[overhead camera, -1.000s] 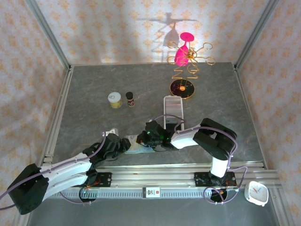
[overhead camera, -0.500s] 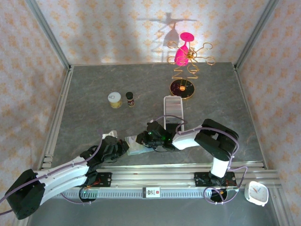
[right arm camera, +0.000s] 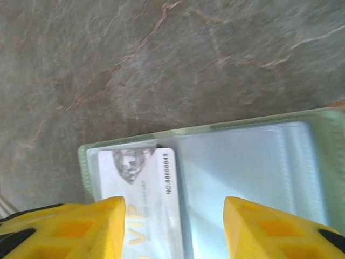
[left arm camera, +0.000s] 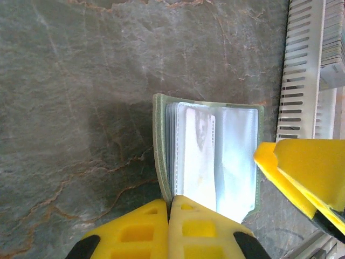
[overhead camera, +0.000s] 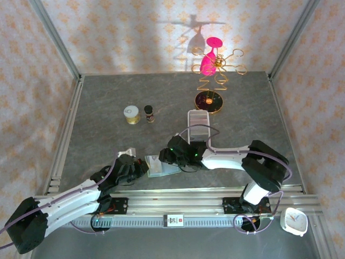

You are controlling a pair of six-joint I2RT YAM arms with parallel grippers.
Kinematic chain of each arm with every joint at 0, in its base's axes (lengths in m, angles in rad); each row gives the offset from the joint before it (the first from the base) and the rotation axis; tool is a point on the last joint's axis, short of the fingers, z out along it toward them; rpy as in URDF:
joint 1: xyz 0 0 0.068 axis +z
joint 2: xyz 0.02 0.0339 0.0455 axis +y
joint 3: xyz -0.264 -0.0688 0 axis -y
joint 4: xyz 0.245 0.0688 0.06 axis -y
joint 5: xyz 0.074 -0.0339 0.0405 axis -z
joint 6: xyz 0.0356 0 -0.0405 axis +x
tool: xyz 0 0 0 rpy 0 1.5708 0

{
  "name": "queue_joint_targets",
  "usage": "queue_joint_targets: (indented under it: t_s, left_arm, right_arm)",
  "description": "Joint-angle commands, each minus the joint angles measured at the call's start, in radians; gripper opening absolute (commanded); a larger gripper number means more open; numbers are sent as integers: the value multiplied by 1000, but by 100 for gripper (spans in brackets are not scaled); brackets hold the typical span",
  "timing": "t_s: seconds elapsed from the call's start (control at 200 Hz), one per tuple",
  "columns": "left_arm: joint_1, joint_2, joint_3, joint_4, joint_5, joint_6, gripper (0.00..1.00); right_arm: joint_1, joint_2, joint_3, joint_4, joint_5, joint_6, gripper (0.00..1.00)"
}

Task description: Put the credit cards into the card holder

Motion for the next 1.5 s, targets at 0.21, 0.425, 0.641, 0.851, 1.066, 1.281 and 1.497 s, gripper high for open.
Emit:
queue_joint_targets:
  t_s: [0.21,0.425,0.641,0.851,1.066,1.281,1.497]
  left_arm:
    - [-5,1,100,-172,-27,85,0]
    - [-5,30,147,-237,-32,119,0]
    - [-4,49,183,-287,-50,145,0]
    - [-5,52,192,-297,-49,156,0]
    - [-4,53,201,-317,-59,166,0]
    - [-5,55,203,-320,-58,166,0]
    - [-5,57,204,-320,-59,166,0]
  right_arm:
    - [4,-107,36,-328,239,-98,51]
    - [2,-111,48,-410,277,-124,47]
    - [0,-112,60,-475,299,-150,46]
    - [-8,-112,42,-457,258,-154,45]
    - [-17,-126,25,-445,244,-147,45]
    - [-27,-139,6,-434,229,-143,44]
    - [-36,-156,-15,-386,194,-143,29]
